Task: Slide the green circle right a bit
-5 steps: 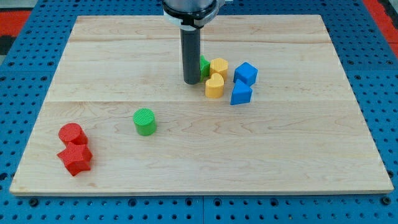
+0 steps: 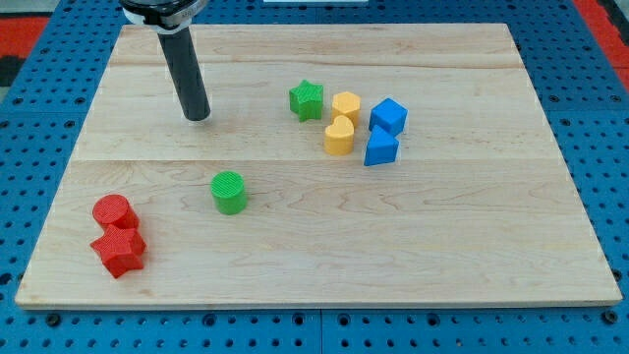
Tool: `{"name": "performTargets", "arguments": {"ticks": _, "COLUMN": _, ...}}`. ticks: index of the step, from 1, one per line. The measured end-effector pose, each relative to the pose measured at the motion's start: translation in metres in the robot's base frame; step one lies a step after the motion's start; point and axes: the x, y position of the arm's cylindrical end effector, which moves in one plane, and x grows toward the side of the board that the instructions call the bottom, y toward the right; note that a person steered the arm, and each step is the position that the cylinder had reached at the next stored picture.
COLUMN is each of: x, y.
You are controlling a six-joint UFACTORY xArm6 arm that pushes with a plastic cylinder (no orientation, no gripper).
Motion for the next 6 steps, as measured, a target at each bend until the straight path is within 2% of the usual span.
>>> {"name": "performTargets", "arguments": {"ticks": 1, "x": 0.036, "y": -0.035}}
{"name": "performTargets", "arguments": {"ticks": 4, "x": 0.121, "y": -0.024}}
{"name": "performTargets", "arguments": {"ticks": 6, "x": 0.114, "y": 0.017}}
